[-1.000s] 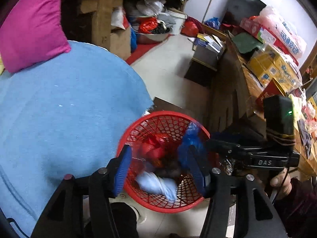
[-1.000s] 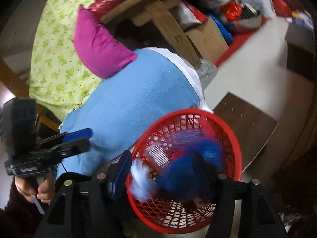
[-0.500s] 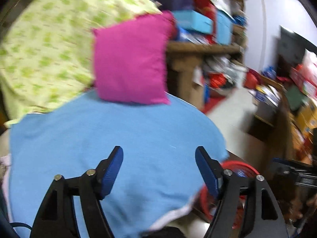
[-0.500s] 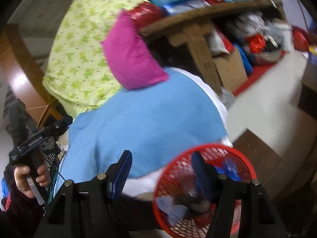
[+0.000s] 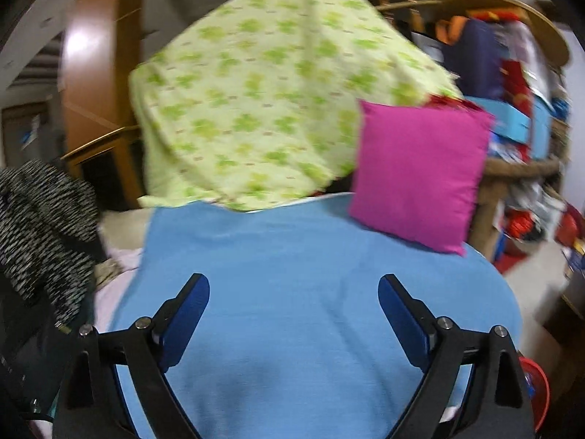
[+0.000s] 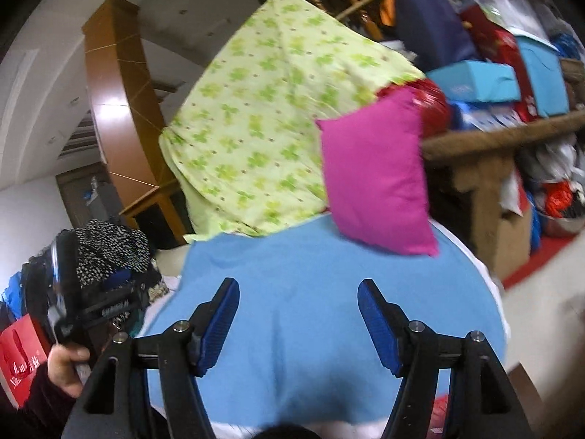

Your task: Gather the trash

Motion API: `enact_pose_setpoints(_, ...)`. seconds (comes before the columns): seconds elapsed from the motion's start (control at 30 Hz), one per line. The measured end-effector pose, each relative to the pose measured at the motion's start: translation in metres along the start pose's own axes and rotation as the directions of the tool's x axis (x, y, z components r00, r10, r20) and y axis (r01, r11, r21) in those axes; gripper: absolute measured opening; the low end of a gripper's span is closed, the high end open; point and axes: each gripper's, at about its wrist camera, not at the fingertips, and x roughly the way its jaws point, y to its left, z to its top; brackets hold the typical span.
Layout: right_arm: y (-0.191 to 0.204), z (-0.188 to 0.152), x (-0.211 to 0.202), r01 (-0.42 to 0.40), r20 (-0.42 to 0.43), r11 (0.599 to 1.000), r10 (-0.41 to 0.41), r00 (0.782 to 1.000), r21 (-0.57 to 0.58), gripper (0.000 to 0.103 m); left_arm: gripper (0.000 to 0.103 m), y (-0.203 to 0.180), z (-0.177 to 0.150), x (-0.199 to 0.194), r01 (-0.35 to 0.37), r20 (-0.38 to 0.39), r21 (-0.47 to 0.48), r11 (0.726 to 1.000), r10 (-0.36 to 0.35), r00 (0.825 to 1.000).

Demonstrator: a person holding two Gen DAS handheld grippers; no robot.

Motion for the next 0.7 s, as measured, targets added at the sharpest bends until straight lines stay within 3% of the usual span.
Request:
enact_pose_setpoints(0.1,0.035,0.009,0.026,0.002,0.004,0.999,-0.002,1.000,-0.036,0.079,0.094,0.030,-0.005,0.001,-0.076,-0.004,-0.052,0.996,0.076,0.997)
enact_pose_setpoints(0.37,0.102,-0.003,0.086,-0.034,-0.013,0.995,0.033,0.999,-0.094,0.079,0.094,0.095,-0.032,0.012,-0.222,-0.067,-0.127,0.967,0.215,0.974)
enact_pose_setpoints(0.7,0.148,-0.029,0.117,-0.027,-0.054,0.987,0.019,0.998,-0.160,0.079,0.094,0.125,-0.046,0.015,-0.274,-0.101,-0.147,0.950,0.261,0.960)
